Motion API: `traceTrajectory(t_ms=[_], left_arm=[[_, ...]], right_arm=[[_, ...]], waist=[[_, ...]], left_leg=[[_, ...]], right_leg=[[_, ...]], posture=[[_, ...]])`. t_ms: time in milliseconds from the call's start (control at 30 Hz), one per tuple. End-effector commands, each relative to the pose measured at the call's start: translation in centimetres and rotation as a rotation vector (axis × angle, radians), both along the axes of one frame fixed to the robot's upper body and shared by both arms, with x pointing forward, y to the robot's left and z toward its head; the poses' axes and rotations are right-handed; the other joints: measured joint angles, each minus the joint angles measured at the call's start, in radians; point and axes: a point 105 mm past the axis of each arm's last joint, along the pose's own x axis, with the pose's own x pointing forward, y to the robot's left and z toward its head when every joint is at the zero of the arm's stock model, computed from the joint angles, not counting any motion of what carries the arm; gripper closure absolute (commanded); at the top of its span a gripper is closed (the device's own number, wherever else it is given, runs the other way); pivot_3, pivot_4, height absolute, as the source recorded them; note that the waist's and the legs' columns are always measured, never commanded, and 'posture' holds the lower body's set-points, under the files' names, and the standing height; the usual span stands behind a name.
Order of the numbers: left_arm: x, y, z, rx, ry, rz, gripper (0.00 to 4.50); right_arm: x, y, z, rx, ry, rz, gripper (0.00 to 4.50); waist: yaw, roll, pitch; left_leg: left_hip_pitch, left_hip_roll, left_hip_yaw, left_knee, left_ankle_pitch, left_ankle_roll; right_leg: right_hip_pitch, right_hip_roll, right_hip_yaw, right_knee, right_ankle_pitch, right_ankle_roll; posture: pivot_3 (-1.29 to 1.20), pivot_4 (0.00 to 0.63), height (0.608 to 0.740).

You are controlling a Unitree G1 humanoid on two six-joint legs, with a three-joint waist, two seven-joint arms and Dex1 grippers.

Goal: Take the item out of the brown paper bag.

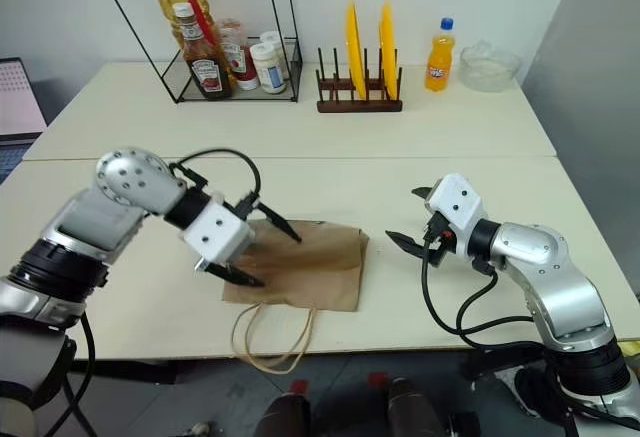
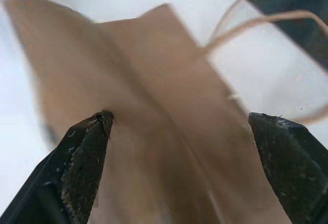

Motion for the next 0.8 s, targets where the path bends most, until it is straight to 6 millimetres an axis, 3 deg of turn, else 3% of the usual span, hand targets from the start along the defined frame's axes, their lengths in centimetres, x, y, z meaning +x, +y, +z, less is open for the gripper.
traceTrajectory(t_ms=[33,167,467,633,800], left_arm=[[1.2,1.1,1.9,-0.049,-0.015,0.087,0.00],[1.0,0.9,3.6,-0.118,0.013,0.109,0.00],[-2.5,0.0,4.9,-0.127,0.102,0.018,0.00],[-4.9,1.7,1.7,0.055,0.118,-0.065,0.00],[-4.8,2.3,-1.9,0.112,0.067,-0.177,0.00]], right_arm=[[-0.2,0.6,1.5,0.017,-0.061,0.023,0.02],[-0.1,0.4,1.5,0.018,-0.060,0.022,0.02],[0.3,1.0,1.5,0.031,-0.060,0.051,0.02],[0.4,1.3,1.3,0.032,-0.053,0.069,0.02],[0.3,1.6,1.0,0.032,-0.046,0.078,0.02]], waist=[[-0.007,0.000,0.000],[-0.004,0.000,0.000],[-0.005,0.000,0.000],[-0.004,0.000,0.000],[0.004,0.000,0.000]], left_leg=[[0.000,0.000,0.000,0.000,0.000,0.000],[-0.001,0.000,0.000,0.000,0.000,0.000],[0.000,0.001,0.000,0.000,0.000,0.000],[0.000,0.001,0.000,-0.001,0.000,0.000],[0.000,0.001,0.000,0.000,0.000,0.000]], right_leg=[[0.000,0.000,0.000,0.000,0.000,0.000],[-0.001,0.000,0.000,0.000,0.000,0.000],[0.000,0.000,0.000,0.001,0.000,0.000],[0.000,0.001,0.000,0.000,-0.001,0.000],[0.000,0.000,0.000,0.000,-0.001,0.000]], posture=[[0.00,0.150,0.740],[0.00,0.150,0.740],[0.00,0.150,0.740],[0.00,0.150,0.740],[0.00,0.150,0.740]])
